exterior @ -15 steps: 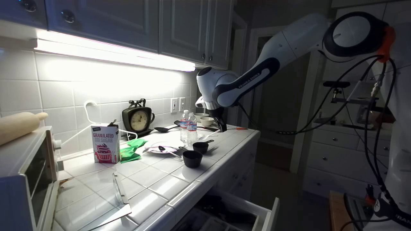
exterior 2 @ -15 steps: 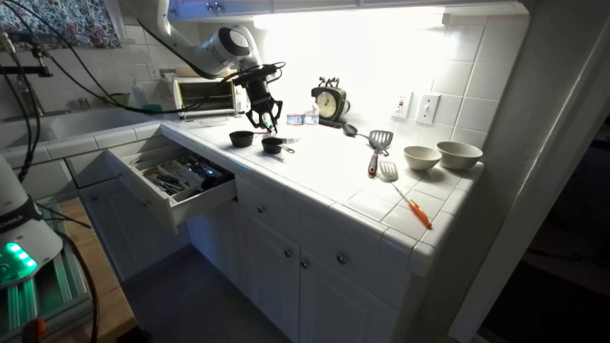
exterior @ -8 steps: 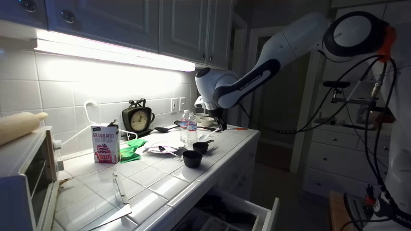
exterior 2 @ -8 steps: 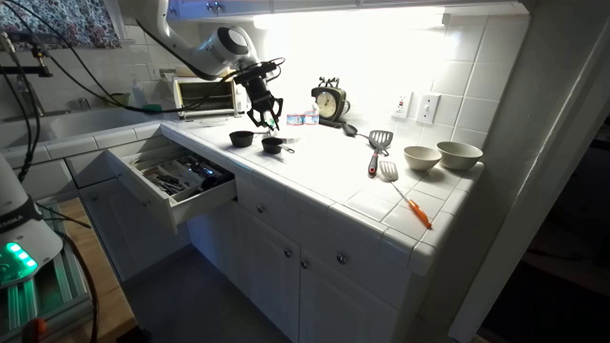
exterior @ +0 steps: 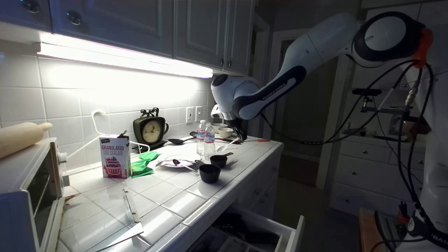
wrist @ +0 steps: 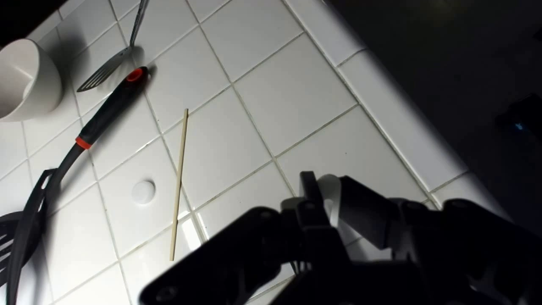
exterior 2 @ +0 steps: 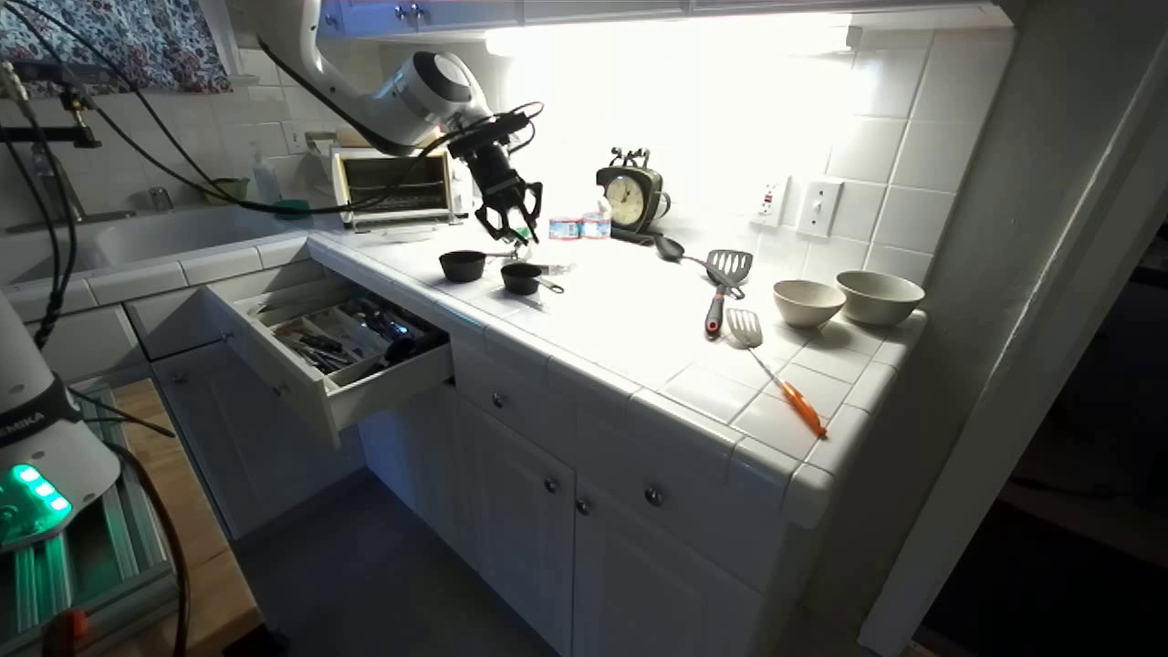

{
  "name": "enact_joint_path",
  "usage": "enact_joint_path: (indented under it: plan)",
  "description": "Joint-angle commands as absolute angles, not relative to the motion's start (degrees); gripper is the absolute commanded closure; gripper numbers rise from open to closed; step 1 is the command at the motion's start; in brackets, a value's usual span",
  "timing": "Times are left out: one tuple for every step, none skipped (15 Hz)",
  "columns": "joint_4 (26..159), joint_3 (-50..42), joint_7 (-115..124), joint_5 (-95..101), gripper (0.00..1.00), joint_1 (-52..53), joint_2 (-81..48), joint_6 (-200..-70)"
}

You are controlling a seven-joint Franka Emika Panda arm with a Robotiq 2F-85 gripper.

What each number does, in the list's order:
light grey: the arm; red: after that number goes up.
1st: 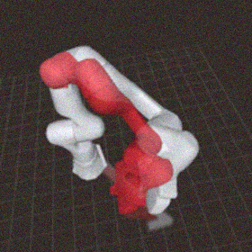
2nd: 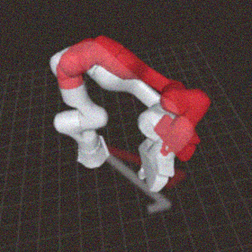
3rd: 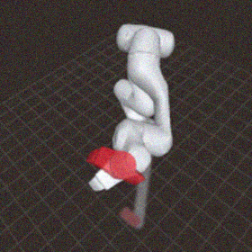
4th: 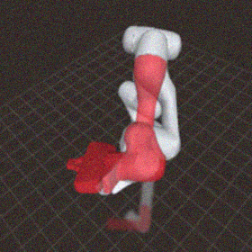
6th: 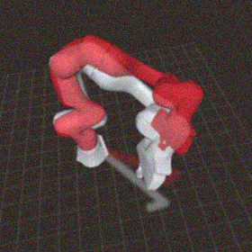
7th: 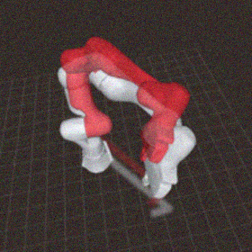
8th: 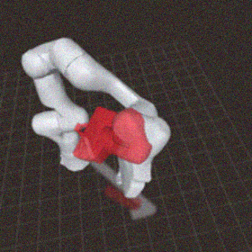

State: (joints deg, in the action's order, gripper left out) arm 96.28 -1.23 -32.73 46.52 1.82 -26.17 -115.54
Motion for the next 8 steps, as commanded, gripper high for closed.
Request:
enact_joint_path:
  plan:
    - [97.2, -0.9, -31.4, 50.0, 0.96, 2.6, -25.1, -113.8]
    - [97.3, -0.9, -31.3, 50.6, 0.96, 2.7, -25.0, -113.6]
    - [97.4, -0.9, -31.2, 51.3, 0.96, 2.9, -24.9, -113.4]
    - [97.5, -0.8, -31.2, 52.0, 0.96, 3.1, -24.9, -113.2]
    - [97.6, -0.8, -31.1, 52.6, 0.96, 3.2, -24.8, -113.0]
    - [97.7, -0.7, -31.1, 53.3, 0.96, 3.3, -24.7, -112.7]
    - [97.7, -0.7, -31.1, 53.9, 0.96, 3.4, -24.7, -112.5]
    - [97.8, -0.6, -31.2, 54.4, 0.96, 3.5, -24.7, -112.2]
